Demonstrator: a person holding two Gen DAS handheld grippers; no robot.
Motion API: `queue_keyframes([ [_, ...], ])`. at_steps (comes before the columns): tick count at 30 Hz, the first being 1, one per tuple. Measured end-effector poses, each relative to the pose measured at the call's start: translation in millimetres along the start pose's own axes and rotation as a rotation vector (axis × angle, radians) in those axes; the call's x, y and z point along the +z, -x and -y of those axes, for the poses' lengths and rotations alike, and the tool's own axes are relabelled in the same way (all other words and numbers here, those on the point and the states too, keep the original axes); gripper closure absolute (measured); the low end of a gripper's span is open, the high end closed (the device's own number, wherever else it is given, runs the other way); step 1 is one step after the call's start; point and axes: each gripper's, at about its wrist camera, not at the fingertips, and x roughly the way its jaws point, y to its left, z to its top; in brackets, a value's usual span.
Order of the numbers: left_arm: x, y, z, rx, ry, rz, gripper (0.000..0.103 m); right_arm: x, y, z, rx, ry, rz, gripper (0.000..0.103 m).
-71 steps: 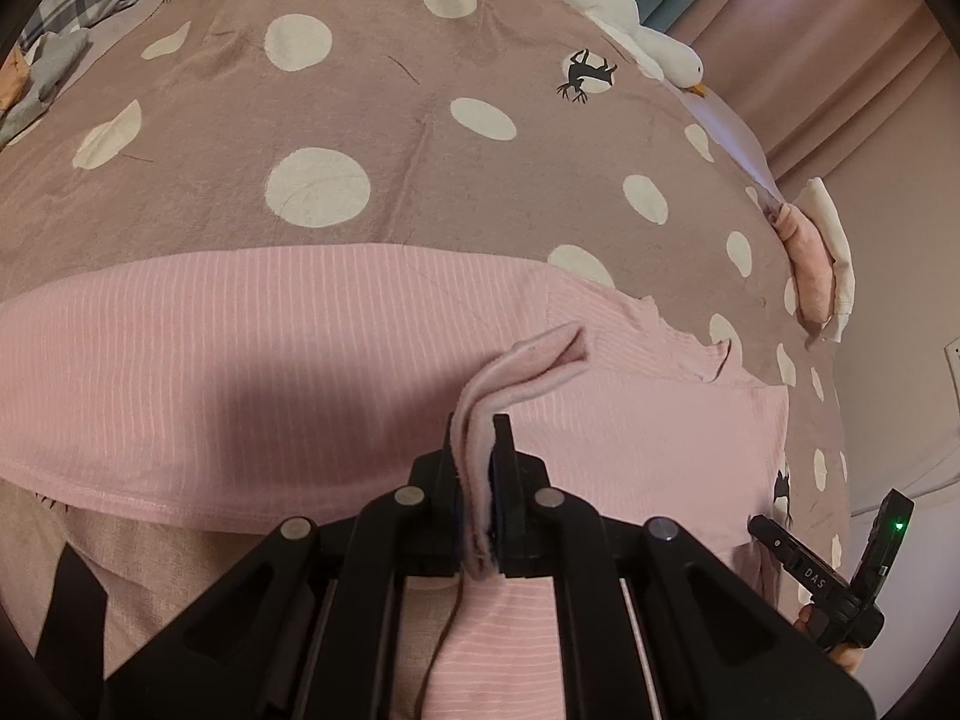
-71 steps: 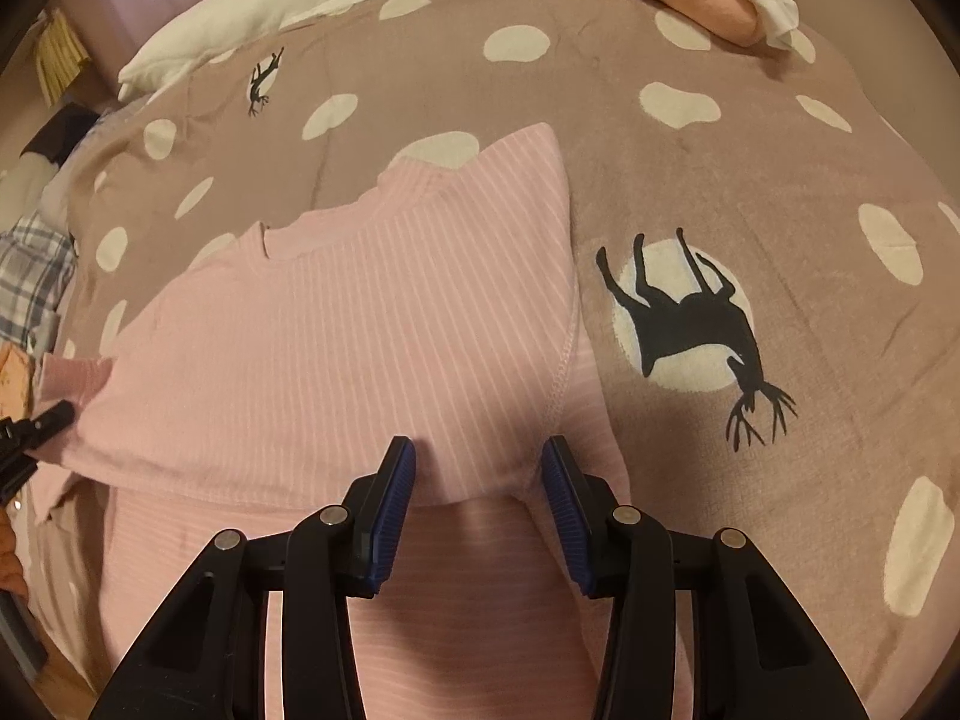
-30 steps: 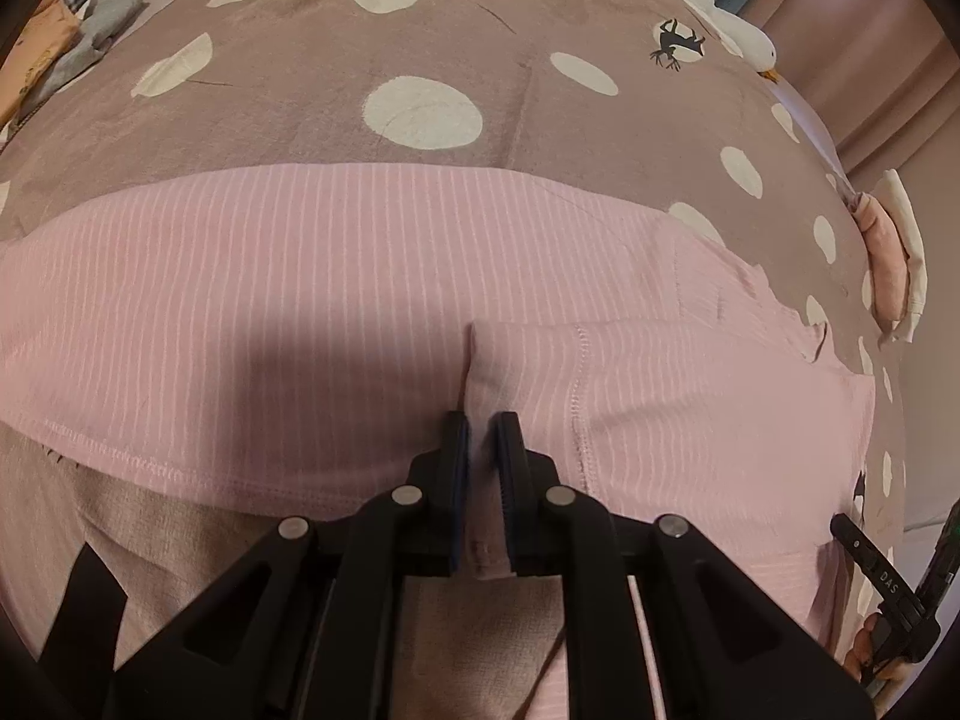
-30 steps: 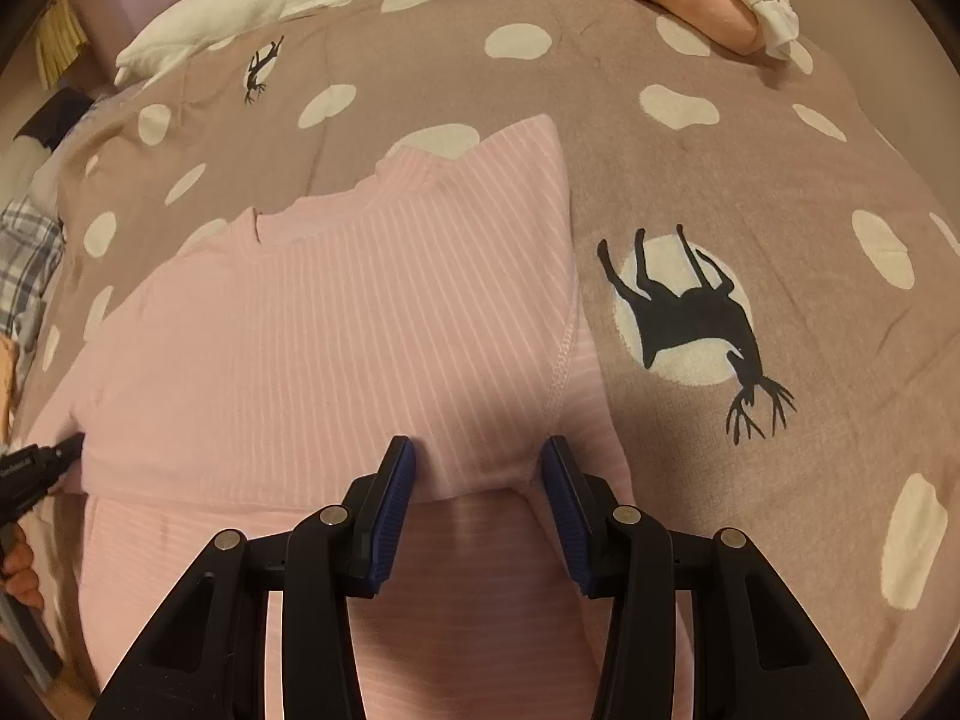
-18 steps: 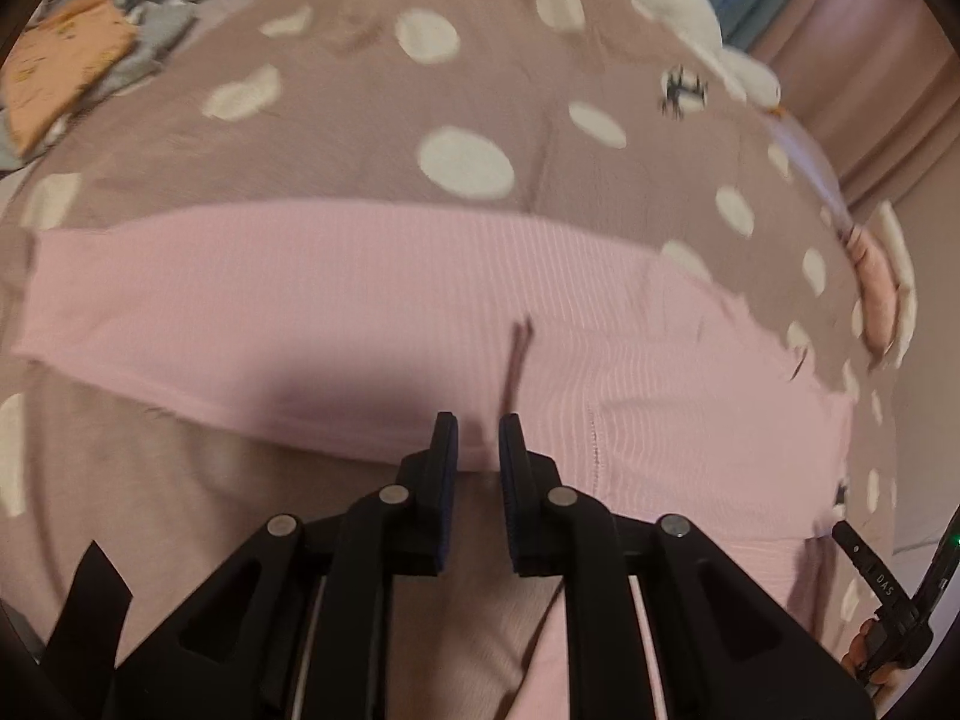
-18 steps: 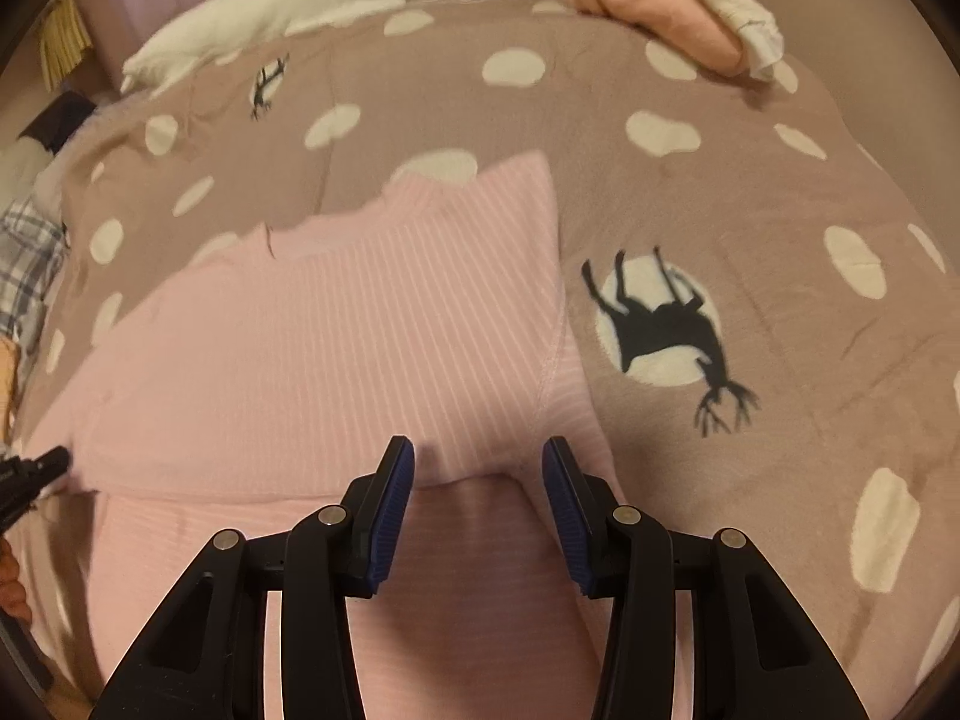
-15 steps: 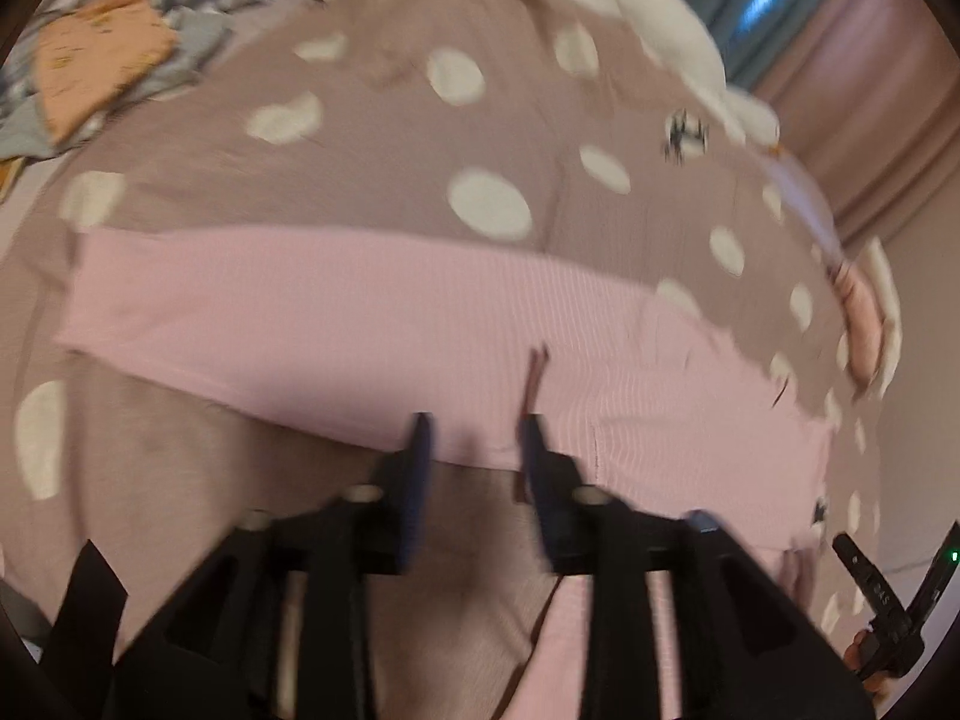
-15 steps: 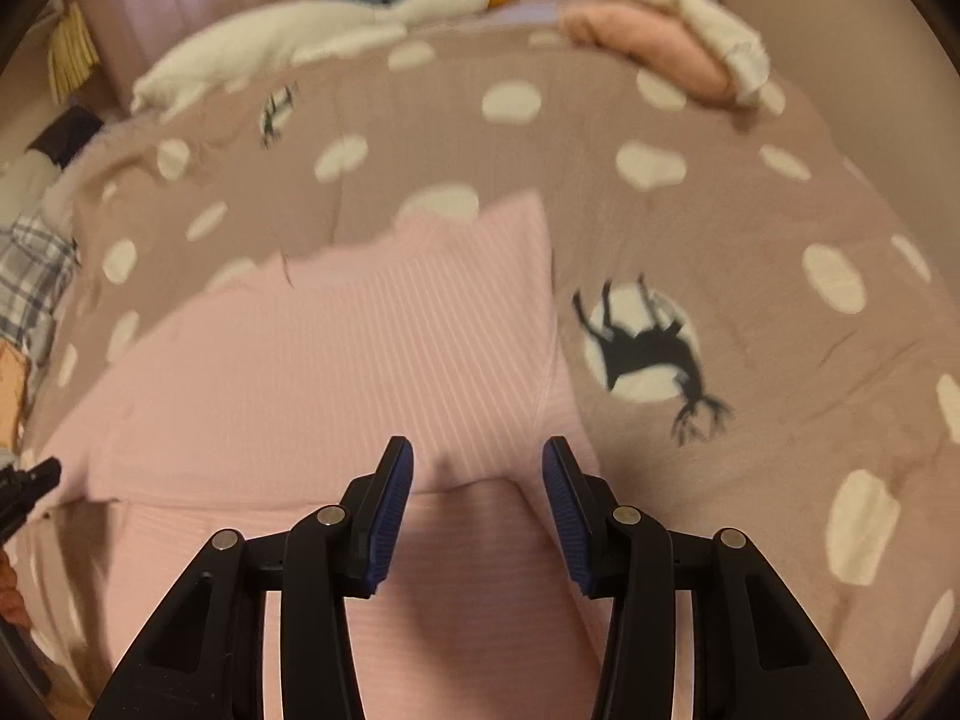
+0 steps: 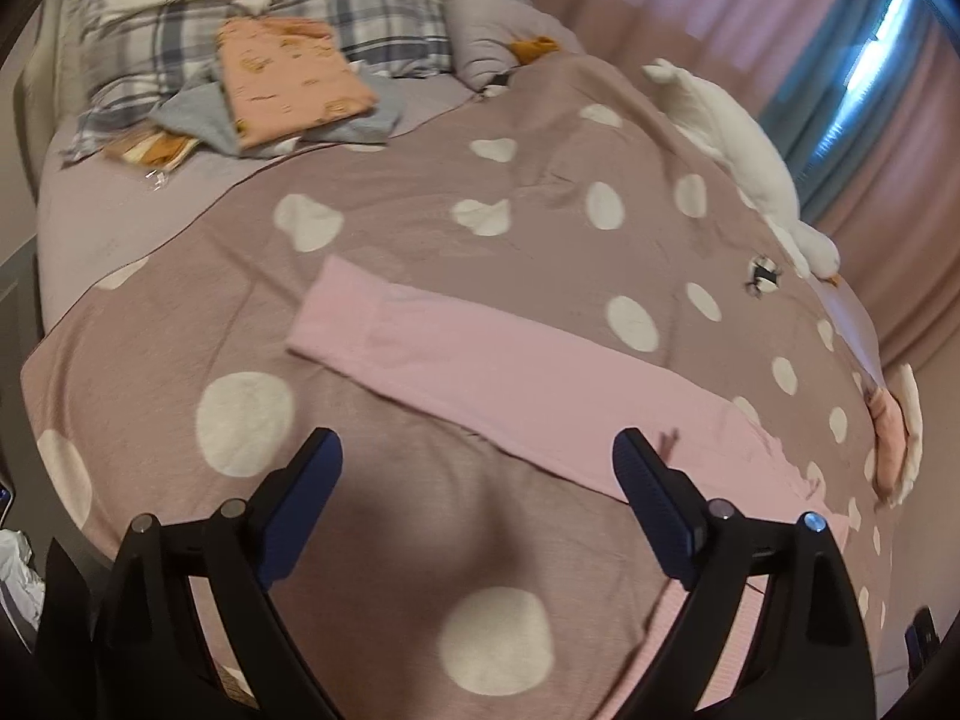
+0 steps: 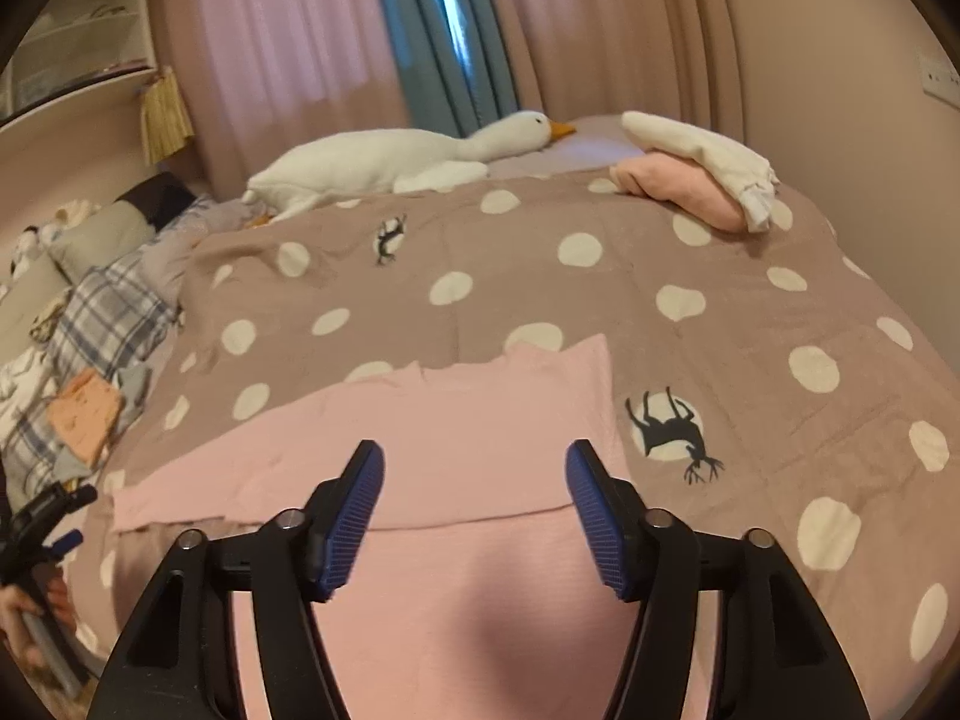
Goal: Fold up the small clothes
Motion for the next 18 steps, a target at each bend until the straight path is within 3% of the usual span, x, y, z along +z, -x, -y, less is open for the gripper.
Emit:
queue_keyframes([
  [2,1.6,-2.5,-10.2,0.003,0.026,0.008,0.01,-5.6,4.9,-3.7,-0.006,0.02,0.011,0.019],
  [11,13.3,-48.3,-60.5,-0.017,0.207,-0.023,0.012,-20.5,13.4,-10.3,-0.068,0.051,0.008,0.019],
  [13,16.2,-59.0,-72.6,-0.023,0.263,-0.024,0.016,-22.8,11.7,-8.1,-0.076,0.04,-0.006,0.019],
  [15,17.9,-72.3,-82.3,-0.036,0.312,-0.045,0.028,-25.0,10.3,-6.4,-0.077,0.026,-0.017,0.019],
  [18,18.9,-85.6,-91.4,-0.059,0.36,-0.04,0.034,-26.3,5.8,-5.9,-0.076,0.011,-0.032,0.019],
])
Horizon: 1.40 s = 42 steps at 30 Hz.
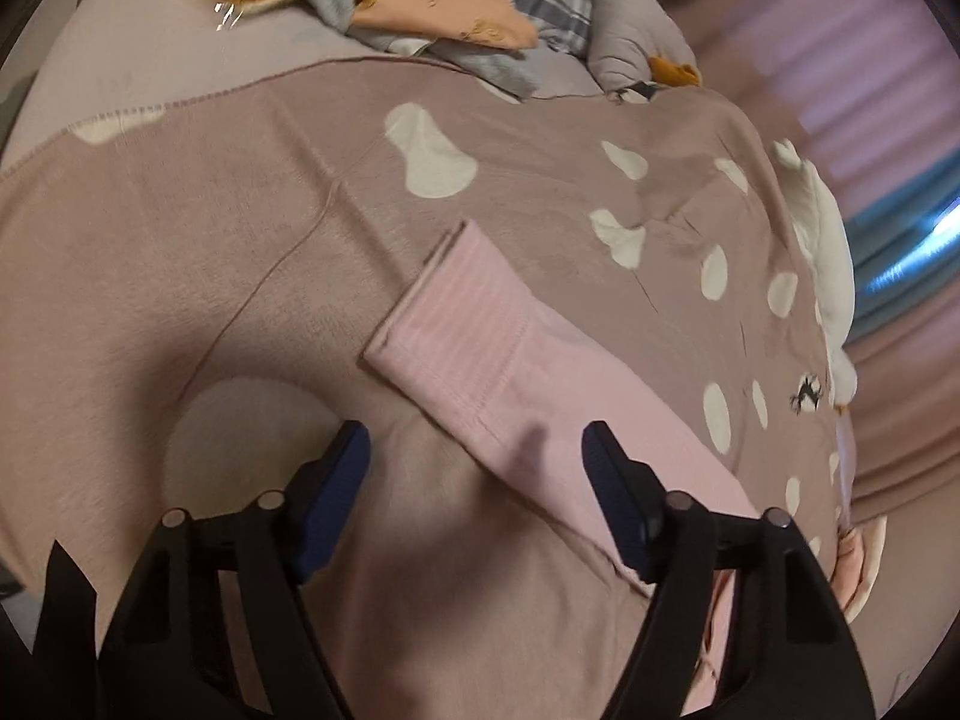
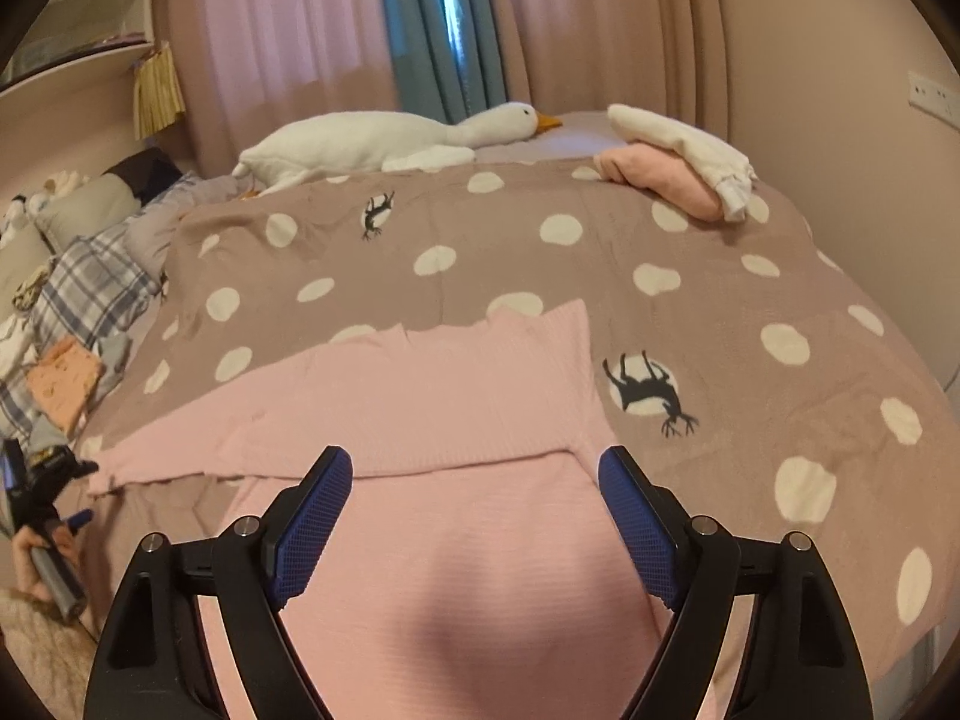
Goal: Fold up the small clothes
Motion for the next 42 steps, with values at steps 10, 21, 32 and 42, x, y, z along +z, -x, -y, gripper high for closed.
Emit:
queue_keyframes([
  [10,18.3,-22.1,-11.1,-0.099,0.156,0.047,0.076,-0.8,-5.1,-5.0,0.01,-0.001,-0.017,0.019],
  [21,23.6,17.5,28.3,-0.126,0.089,0.133,0.098,-0.1,2.4,9.3,-0.019,-0.034,-0.009,0.019],
  [32,0.6,79.2,129.6,-0.218,-0.145,0.198,0.098,-6.0,5.2,30.6,-0.068,-0.082,-0.02,0.019],
  [42,-50.9,94.2,216.6,-0.285,-0.389,0.164,0.098,-10.0,12.0,50.0,-0.074,-0.134,-0.015,0.019],
])
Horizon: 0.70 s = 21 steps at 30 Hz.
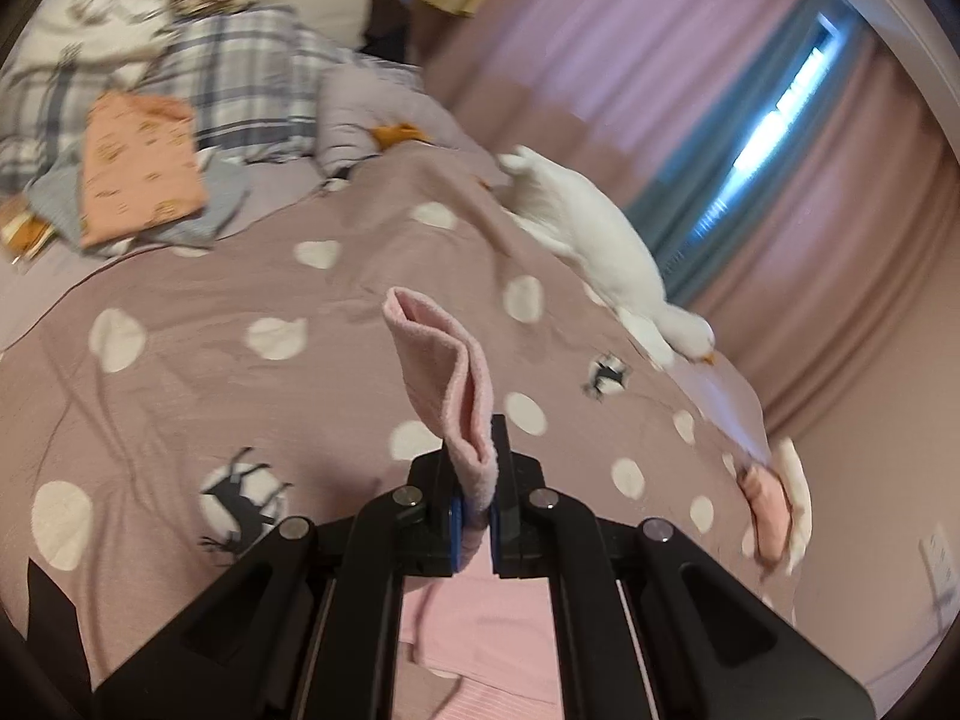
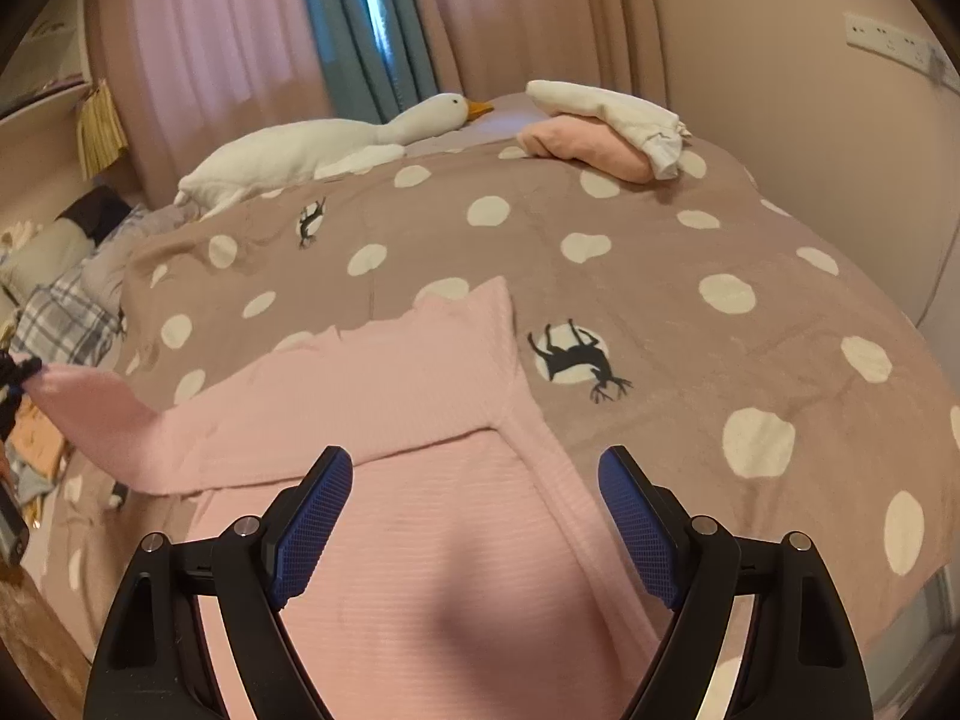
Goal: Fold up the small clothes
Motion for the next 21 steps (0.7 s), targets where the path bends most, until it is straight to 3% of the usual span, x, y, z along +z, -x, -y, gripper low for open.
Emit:
queue_keyframes([
  [12,-78.1,-43.3,89.3,-0.089,-0.254,-0.204,0.098,-4.9,0.1,25.6,-0.013,-0.062,-0.005,0.019],
  [21,-156.4,-75.9,120.0,-0.101,-0.41,-0.38,0.097,-8.2,-6.5,36.3,-0.01,-0.087,-0.024,0.019],
])
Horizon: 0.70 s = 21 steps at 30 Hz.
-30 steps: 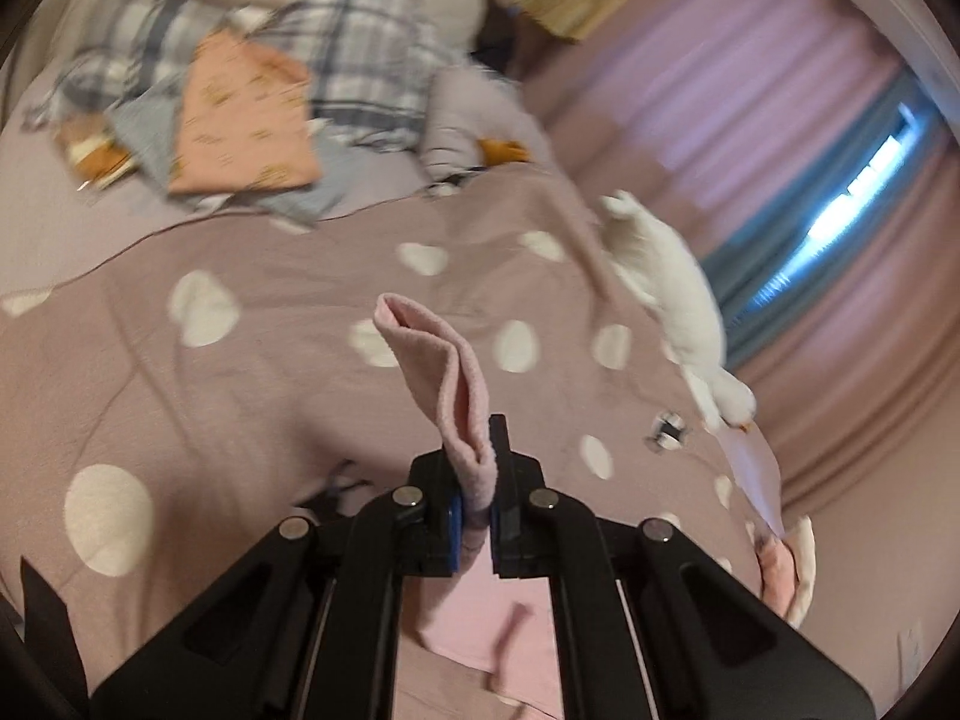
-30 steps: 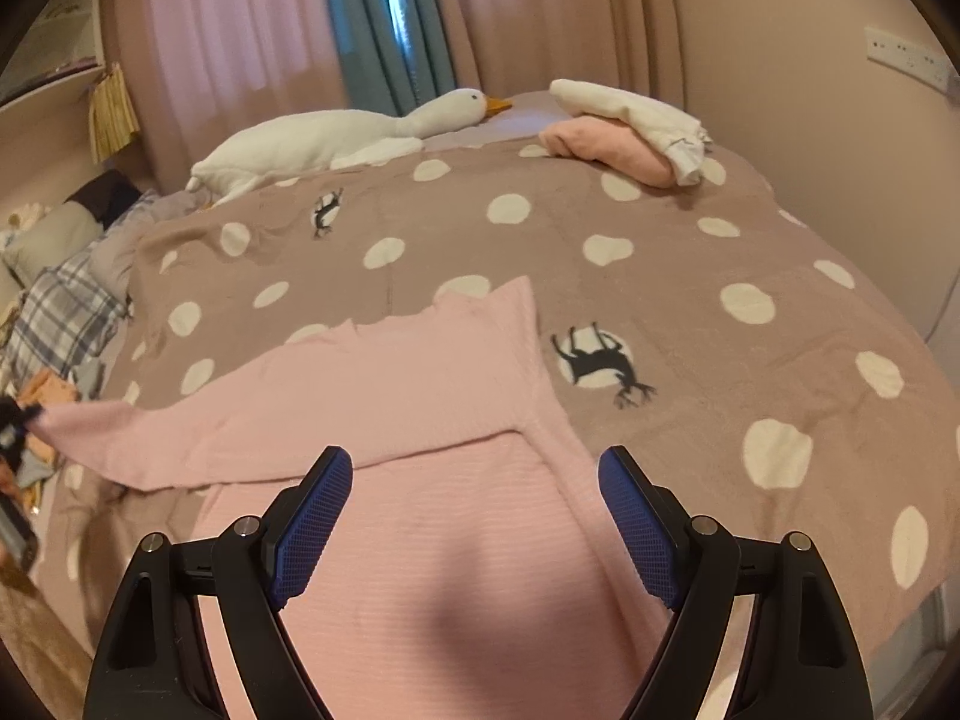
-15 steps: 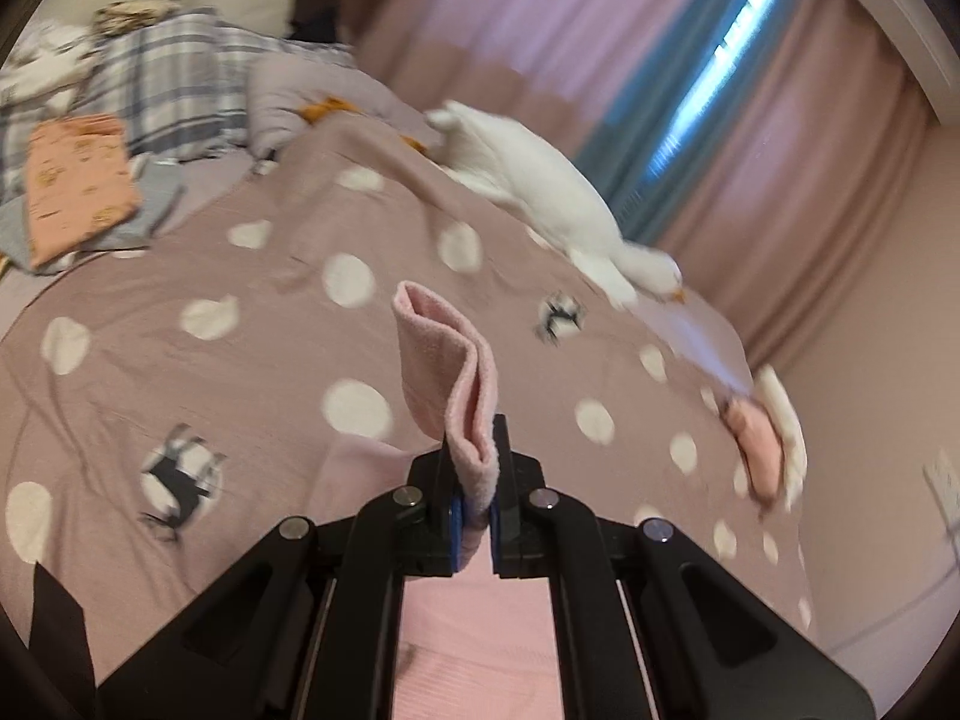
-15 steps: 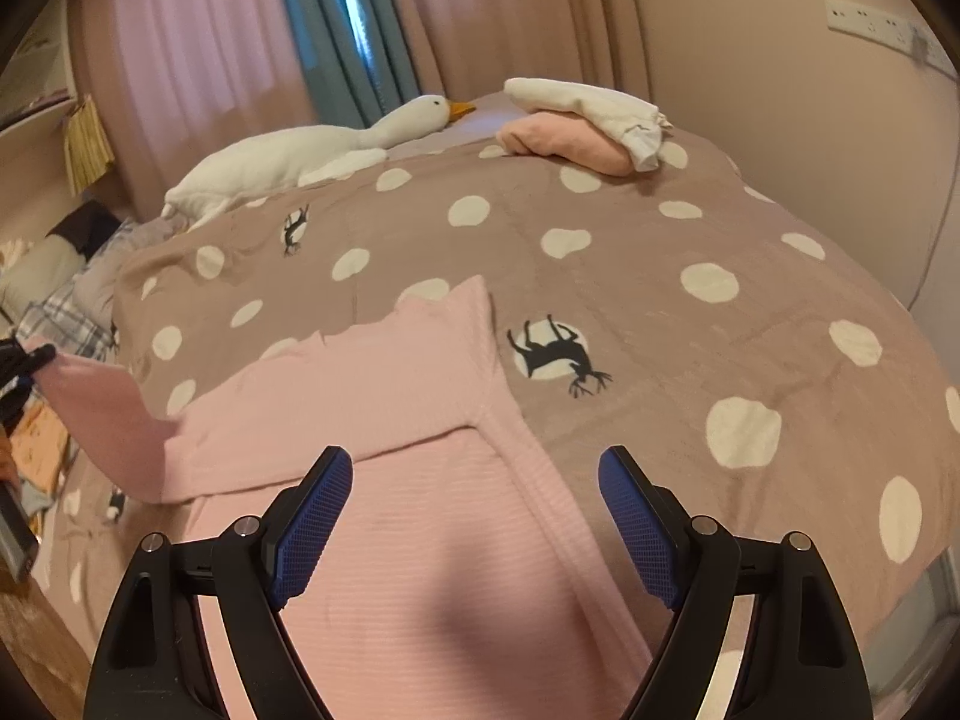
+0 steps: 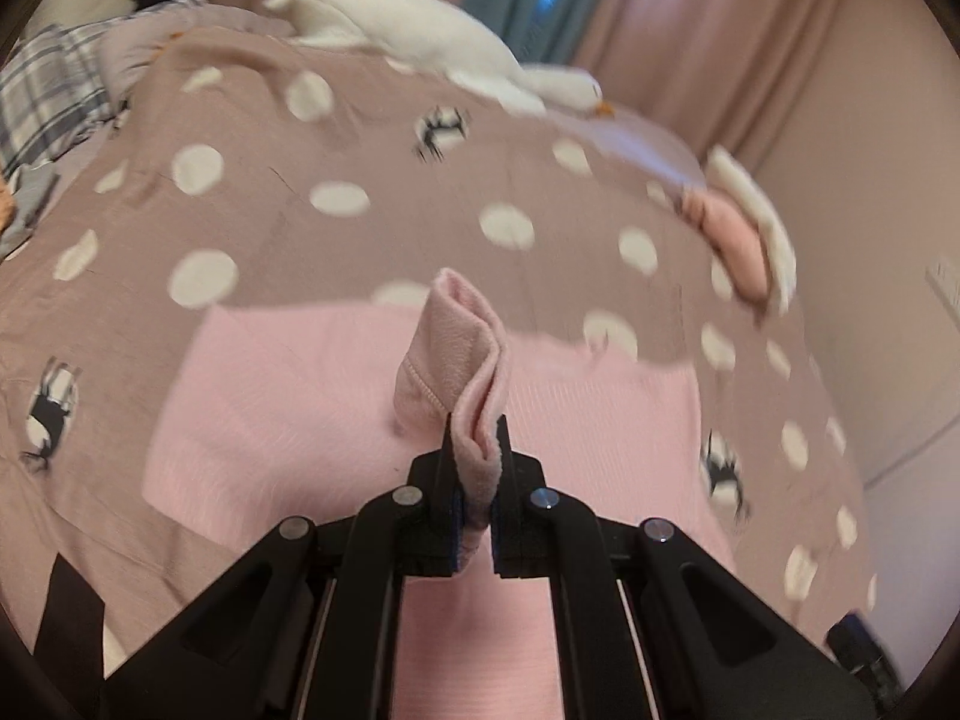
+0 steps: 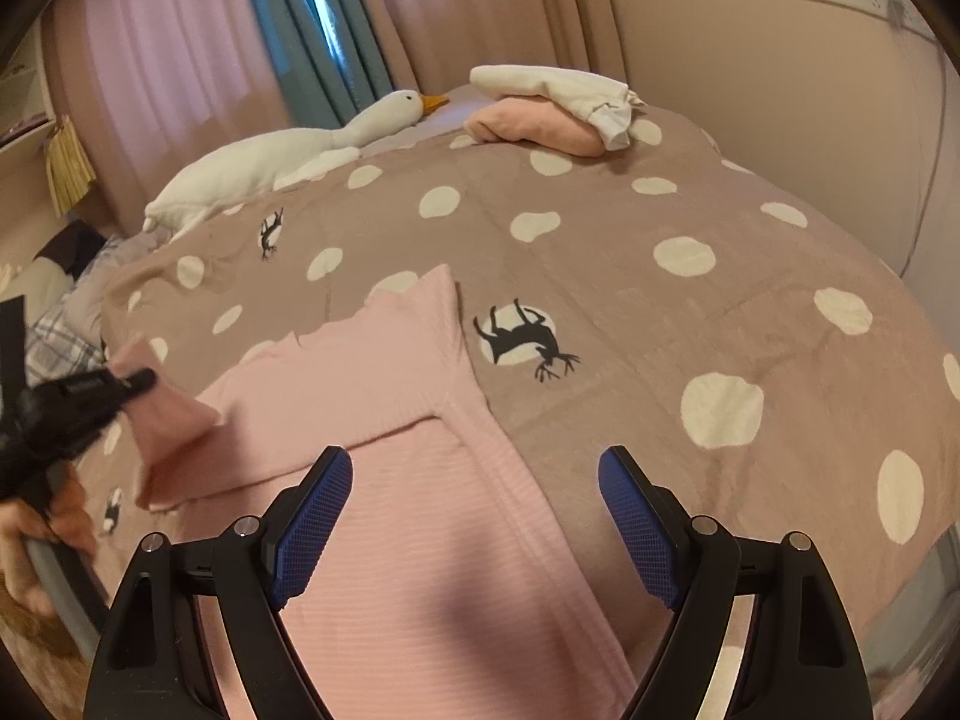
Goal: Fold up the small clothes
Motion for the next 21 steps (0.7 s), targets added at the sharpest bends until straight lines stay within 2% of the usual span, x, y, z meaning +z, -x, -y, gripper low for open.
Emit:
queue_keyframes([
  [8,-38.1,-47.9,15.6,-0.013,-0.034,-0.167,0.097,-0.8,-3.6,4.4,0.003,-0.007,-0.018,0.019],
  [13,-49.9,-65.6,7.8,-0.028,-0.001,-0.251,0.095,-1.7,-7.5,7.2,-0.001,-0.013,-0.031,0.019],
  [16,-49.1,-61.0,2.7,-0.064,0.015,-0.28,0.075,-2.4,-9.3,7.3,0.004,-0.014,-0.04,0.019],
  [18,-45.5,-50.8,0.0,-0.101,0.028,-0.283,0.05,-2.2,-10.5,6.4,0.008,-0.012,-0.044,0.019],
  [19,-42.5,-42.2,-1.8,-0.12,0.034,-0.269,0.046,-1.8,-11.0,5.3,0.01,-0.009,-0.045,0.019],
  [21,-35.4,-22.5,-5.2,-0.146,0.039,-0.227,0.031,-0.4,-11.9,2.0,0.013,0.003,-0.045,0.019],
])
